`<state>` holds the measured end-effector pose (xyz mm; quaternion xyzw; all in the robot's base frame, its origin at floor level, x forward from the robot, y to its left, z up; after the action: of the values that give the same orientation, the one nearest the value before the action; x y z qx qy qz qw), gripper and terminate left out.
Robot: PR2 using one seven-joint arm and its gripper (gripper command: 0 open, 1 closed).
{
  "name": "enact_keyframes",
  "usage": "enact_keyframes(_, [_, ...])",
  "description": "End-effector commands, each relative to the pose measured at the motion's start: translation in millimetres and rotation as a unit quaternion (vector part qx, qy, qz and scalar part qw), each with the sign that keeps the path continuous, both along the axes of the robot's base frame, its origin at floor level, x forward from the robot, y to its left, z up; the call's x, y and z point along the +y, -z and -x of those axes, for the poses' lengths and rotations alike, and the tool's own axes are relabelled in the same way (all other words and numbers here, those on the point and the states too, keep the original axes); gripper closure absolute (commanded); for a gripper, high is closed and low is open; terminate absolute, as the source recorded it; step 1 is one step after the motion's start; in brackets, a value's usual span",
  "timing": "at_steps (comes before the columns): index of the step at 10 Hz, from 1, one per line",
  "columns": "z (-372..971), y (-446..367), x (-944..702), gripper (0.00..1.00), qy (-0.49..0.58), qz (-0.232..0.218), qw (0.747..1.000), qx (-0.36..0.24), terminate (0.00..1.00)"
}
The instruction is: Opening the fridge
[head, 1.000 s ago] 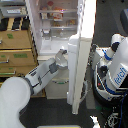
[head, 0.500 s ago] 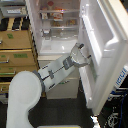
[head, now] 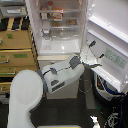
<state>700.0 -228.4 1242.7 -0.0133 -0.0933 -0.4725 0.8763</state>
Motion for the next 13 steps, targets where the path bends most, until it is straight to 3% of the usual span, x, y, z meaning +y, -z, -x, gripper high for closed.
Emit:
enact_keyframes(1, [135.9, -9.3, 250.1, 0.0, -0.049, 0.028, 0.998, -0.007, 0.0])
enact_keyframes(8, [196.0, 128.5, 441.3, 0.0, -0.19, 0.102, 0.976, -0.02, 0.0])
enact_keyframes(11, [247.5, 188.7, 484.8, 0.0, -0.221, 0.139, 0.965, 0.022, 0.0])
enact_keyframes(13, [268.9, 213.2, 509.1, 0.0, -0.268, 0.137, 0.954, -0.006, 0.0])
